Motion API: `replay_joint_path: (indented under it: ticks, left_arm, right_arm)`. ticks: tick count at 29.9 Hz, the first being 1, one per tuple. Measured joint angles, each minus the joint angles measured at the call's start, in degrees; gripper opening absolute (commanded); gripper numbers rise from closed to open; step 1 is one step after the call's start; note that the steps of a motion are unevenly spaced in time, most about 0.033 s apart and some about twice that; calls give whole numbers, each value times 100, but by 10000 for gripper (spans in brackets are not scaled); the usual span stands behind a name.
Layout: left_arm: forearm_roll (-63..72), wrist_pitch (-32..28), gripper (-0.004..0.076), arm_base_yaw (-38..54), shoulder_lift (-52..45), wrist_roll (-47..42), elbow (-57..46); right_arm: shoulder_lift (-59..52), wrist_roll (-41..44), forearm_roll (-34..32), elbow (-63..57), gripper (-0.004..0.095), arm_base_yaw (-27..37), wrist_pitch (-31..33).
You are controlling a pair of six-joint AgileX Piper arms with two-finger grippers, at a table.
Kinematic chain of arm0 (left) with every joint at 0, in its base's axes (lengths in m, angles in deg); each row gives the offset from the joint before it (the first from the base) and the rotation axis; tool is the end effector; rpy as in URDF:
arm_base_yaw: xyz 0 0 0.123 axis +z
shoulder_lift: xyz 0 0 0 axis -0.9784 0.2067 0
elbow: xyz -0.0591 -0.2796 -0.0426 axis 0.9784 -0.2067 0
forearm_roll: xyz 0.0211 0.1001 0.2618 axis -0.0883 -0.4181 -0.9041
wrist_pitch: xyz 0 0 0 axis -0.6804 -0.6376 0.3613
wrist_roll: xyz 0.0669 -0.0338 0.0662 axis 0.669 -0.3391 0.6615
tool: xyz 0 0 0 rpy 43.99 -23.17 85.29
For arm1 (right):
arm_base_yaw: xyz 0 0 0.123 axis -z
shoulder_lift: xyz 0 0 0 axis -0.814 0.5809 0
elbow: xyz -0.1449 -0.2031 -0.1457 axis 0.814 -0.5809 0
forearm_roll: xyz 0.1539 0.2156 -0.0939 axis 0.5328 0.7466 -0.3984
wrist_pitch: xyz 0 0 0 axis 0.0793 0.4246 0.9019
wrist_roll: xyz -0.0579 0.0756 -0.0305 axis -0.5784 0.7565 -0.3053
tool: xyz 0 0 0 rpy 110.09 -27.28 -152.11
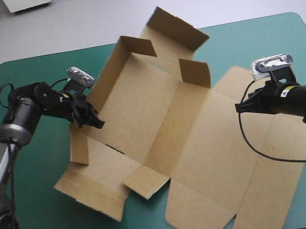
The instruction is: Fold the box
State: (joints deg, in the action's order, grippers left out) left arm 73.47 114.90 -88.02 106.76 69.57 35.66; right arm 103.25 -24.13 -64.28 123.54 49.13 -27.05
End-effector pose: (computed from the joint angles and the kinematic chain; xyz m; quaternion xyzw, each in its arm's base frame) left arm 0.3597 -0.0859 0.3114 0.3632 0.8919 -0.0626 0.2622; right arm 0.2657 0.0421 0.3359 -0.0962 0.9089 0.0890 0.3959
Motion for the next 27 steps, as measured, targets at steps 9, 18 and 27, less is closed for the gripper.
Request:
replay_joint_path:
  ticks: [9,18,27]
  left_arm:
    - [-2776,-284,-10,-622,0,-988,107]
    - [-3410,-1142,-10,-690,0,-1120,107]
    - [-3573,-1254,-10,-1851,-143,-868,-14]
  right_arm:
    - [0,11,-19,0,-19,0,6]
    - [-7,14,2,0,-19,0,42]
    - [-65,14,2,0,-19,0,67]
